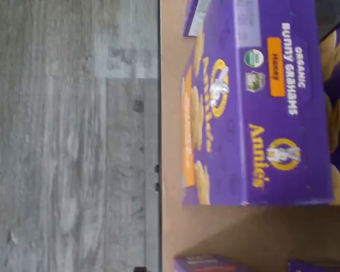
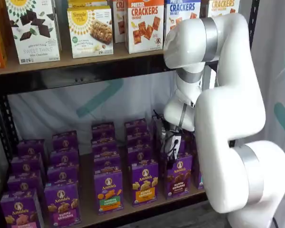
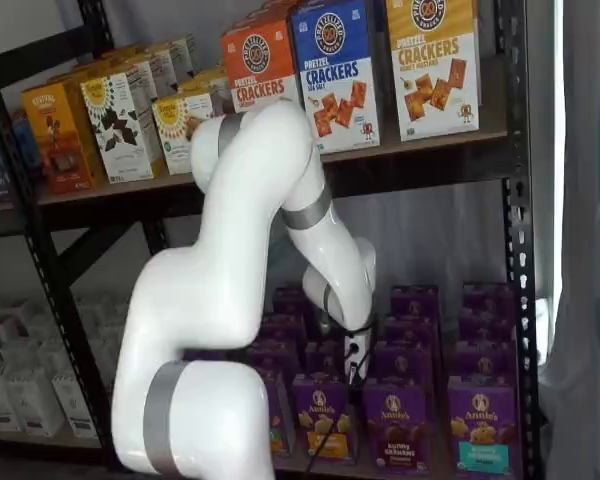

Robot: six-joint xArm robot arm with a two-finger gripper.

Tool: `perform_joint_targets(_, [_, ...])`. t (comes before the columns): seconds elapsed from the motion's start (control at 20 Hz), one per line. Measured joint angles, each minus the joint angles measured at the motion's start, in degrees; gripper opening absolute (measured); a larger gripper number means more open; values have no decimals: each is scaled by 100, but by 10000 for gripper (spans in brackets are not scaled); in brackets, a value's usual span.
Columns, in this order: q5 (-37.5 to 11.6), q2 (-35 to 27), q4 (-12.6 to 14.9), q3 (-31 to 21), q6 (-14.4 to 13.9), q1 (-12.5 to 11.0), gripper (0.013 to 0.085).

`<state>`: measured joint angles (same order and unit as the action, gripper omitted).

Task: Pick up the purple box with a brown patch in the center, on the bottom shelf, the fifth box from the left

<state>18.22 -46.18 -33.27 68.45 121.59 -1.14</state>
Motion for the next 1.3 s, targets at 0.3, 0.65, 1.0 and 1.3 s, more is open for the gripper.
perform_joint_targets(0.3, [115,-298,378,439,-234,-145,850])
perform_joint_targets(0.65, [331,-661,1159,918,-770,-347,850])
perform_joint_targets(1.0, [574,-881,1916,1173,-1333,-471,850])
perform_joint_targets(1.3, [722,-946,2491,1212,-1775,-547,850])
